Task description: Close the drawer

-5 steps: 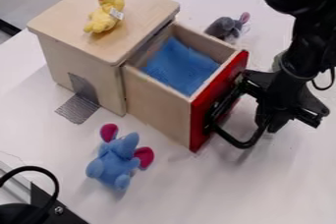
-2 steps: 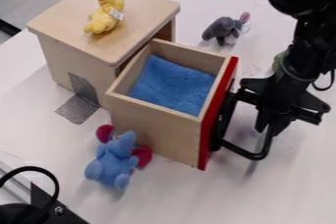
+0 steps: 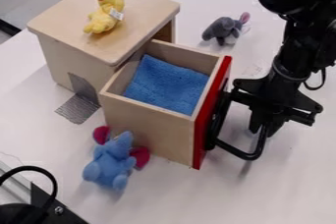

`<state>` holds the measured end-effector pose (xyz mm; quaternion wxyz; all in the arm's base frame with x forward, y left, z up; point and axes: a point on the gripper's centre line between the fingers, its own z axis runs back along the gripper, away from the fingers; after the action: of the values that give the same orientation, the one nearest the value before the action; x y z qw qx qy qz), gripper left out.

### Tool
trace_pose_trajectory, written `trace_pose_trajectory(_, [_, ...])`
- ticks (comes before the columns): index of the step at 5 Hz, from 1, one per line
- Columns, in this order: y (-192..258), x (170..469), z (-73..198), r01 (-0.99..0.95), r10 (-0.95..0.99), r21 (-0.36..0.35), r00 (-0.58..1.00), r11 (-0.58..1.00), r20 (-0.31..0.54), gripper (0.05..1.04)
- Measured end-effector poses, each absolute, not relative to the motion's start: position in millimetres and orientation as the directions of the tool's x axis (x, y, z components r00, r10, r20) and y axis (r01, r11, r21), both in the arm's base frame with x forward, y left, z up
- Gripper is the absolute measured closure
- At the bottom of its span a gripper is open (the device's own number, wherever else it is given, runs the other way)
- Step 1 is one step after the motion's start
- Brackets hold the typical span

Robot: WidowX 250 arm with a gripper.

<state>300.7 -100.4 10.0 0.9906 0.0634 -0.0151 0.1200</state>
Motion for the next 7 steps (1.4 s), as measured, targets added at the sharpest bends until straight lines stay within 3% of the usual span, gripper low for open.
trace_pose_trajectory(3, [-117.4, 327.9, 9.4, -0.179, 0.175, 0.077, 0.983, 0.981, 0.060, 0.960])
trace_pose_trajectory(7, [-88.0, 345.2, 10.2, -0.196, 0.189, 0.117, 0.980, 0.974, 0.067, 0.960])
